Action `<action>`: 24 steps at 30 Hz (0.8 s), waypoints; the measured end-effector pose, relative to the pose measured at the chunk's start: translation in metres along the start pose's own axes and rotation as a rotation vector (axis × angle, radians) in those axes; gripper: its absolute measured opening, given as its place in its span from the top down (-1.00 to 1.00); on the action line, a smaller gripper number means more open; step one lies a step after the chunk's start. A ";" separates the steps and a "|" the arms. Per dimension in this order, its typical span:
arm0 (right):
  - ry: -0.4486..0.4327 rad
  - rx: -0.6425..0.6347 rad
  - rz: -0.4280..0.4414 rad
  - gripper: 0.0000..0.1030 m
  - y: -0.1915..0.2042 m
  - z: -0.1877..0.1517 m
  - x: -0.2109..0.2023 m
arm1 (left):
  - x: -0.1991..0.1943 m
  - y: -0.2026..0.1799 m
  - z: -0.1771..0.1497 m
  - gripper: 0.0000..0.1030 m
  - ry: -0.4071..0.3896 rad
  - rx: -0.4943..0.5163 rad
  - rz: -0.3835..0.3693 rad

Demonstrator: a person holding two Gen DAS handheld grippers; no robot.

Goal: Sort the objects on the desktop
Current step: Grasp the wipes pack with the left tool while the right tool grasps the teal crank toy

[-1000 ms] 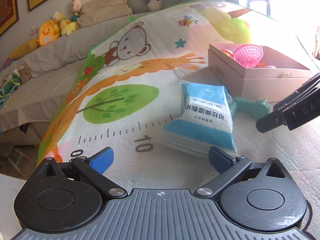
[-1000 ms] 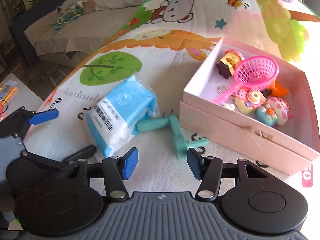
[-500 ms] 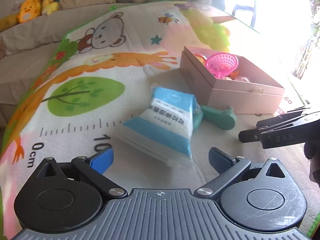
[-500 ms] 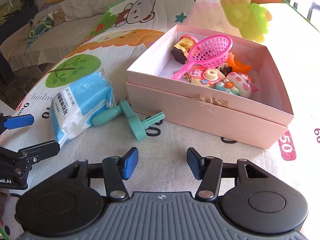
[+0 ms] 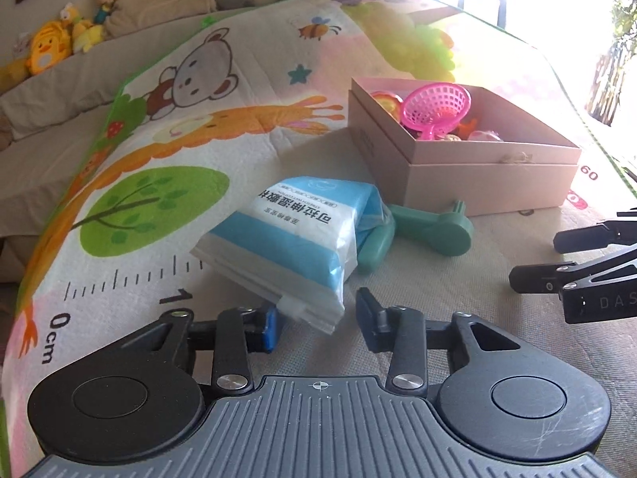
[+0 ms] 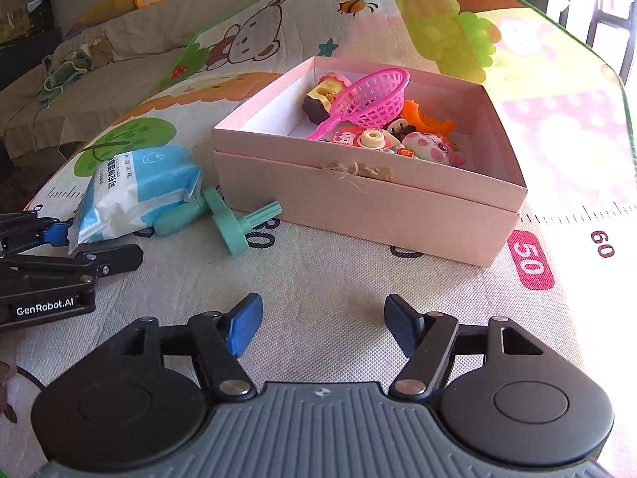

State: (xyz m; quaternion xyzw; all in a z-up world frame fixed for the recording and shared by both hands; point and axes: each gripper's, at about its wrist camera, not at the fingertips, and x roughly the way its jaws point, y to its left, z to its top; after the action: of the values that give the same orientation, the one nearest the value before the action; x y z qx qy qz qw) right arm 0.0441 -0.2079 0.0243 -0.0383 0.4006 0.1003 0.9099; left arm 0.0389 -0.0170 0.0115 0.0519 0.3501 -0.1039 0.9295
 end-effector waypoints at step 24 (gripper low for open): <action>-0.081 0.028 -0.047 -0.61 -0.019 -0.027 -0.015 | -0.031 0.007 -0.023 -0.36 0.011 0.067 0.157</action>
State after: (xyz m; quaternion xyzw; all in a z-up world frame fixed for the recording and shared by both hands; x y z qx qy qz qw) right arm 0.0186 -0.2332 0.0166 -0.0308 0.3638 0.0748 0.9280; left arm 0.0033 -0.0013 0.0153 0.1109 0.3465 -0.0423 0.9305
